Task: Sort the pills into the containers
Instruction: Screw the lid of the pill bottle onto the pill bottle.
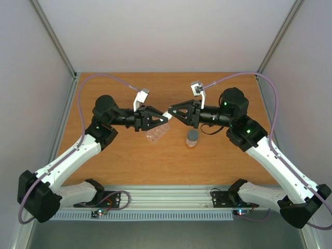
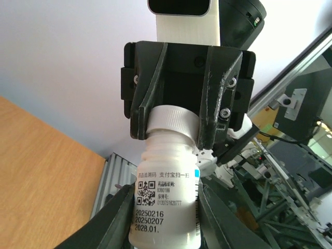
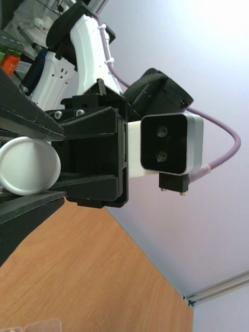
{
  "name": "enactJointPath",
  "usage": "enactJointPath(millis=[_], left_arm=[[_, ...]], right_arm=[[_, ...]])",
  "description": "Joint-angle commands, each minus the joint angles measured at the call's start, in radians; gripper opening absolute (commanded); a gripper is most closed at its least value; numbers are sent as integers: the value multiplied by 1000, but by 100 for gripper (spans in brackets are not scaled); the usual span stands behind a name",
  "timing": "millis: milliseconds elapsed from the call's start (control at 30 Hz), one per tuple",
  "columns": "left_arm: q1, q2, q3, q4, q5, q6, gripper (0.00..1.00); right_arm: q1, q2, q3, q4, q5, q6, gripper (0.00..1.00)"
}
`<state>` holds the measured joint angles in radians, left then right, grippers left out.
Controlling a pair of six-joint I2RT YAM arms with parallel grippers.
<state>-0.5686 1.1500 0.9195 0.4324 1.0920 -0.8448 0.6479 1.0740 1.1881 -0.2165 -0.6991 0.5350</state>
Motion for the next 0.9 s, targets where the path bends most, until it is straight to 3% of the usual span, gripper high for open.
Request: enactJointPath(millis=[0,500,867], left_arm=[[-44,-17,79,-2,-146,118,0],[-45,-26,132,-172,-280,297,0],[-45,-21,121,-155,-279,334,0]], right_arm=[[49,64,2,-141,-42,34,13],[51,118,73,-265,80,81,11],[51,145,119,-291,112,124,15]])
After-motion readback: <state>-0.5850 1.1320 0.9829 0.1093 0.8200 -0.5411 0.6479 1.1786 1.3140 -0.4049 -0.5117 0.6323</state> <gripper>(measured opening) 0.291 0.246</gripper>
